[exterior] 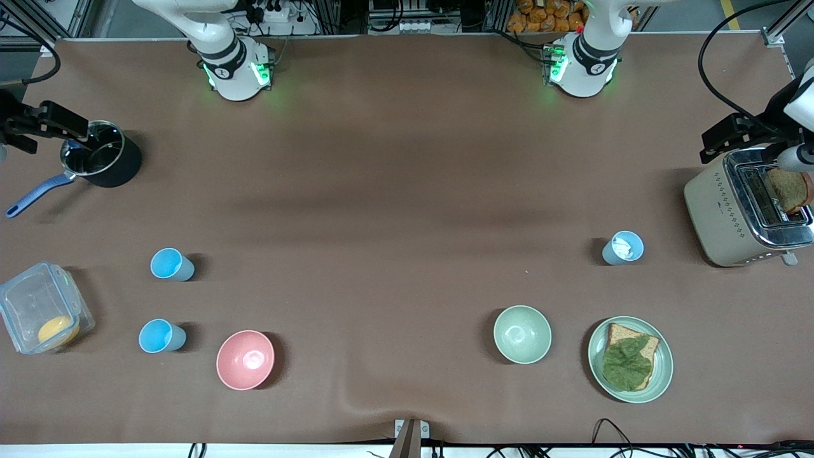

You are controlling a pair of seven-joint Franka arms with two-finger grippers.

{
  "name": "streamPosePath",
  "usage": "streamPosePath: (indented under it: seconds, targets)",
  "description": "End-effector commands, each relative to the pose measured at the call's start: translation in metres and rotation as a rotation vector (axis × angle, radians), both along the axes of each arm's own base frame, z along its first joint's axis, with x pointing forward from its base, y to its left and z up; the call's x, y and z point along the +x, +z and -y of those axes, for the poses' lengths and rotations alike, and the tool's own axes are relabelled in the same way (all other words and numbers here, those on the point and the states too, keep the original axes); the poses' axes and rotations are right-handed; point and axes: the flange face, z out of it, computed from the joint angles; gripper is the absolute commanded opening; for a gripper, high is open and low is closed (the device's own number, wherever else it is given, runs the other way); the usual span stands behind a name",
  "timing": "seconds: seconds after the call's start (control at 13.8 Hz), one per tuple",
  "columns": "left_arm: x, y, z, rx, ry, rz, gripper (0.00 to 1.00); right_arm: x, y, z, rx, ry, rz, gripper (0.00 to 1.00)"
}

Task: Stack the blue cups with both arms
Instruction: 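Reach the left gripper down to the blue cup beside the toaster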

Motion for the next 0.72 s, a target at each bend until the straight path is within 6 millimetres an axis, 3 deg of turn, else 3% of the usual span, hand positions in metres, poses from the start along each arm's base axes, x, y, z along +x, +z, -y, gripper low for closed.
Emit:
streamPosePath:
  seconds: [0.0, 0.29, 0.51, 0.65]
  targets:
    - [-0.001, 0.004, -0.008, 0.02, -0.015, 0.001, 1.0, -0.006, 0.0, -0.001, 0.004, -0.032, 0.006, 1.0]
    - [0.005, -0.005, -0.011, 0.055, -0.019, -0.015, 1.0, -0.007, 0.0, 0.0, 0.005, -0.032, 0.002, 1.0]
    - [0.022, -0.047, -0.01, 0.055, -0.017, -0.088, 1.0, -0.006, 0.002, 0.001, 0.003, -0.031, 0.009, 1.0]
    - [0.036, -0.086, -0.01, 0.057, -0.015, -0.127, 1.0, -0.006, 0.0, 0.005, 0.002, -0.031, 0.002, 1.0]
